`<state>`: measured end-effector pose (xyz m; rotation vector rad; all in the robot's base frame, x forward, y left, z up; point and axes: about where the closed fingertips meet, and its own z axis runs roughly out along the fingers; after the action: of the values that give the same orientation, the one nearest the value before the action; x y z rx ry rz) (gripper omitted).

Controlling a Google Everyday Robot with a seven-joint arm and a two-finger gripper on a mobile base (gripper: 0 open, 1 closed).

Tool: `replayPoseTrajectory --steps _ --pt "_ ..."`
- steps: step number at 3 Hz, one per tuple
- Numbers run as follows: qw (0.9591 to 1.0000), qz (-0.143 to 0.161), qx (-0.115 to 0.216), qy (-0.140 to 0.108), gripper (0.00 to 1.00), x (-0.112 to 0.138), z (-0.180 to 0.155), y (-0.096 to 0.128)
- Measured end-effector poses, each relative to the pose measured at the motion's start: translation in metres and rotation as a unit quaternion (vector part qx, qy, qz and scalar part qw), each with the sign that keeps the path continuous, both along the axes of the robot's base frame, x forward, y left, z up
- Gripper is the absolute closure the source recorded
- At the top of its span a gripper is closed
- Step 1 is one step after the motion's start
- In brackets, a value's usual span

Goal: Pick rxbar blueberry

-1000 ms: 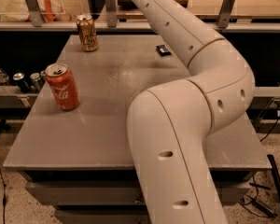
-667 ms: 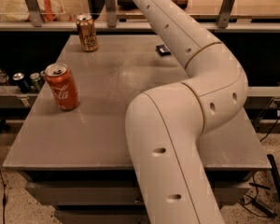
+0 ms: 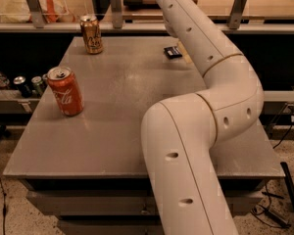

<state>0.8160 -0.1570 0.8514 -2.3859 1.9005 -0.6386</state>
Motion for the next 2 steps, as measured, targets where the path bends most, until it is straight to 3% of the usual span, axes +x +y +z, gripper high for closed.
replayPoseTrajectory --steps 1,2 --pt "0.9997 0.001 0.022 -0.004 0.0 -0.0001 0.0016 -0.0031" --pt "0.9997 0.001 0.022 -0.004 0.0 0.0 0.0016 -0.0031"
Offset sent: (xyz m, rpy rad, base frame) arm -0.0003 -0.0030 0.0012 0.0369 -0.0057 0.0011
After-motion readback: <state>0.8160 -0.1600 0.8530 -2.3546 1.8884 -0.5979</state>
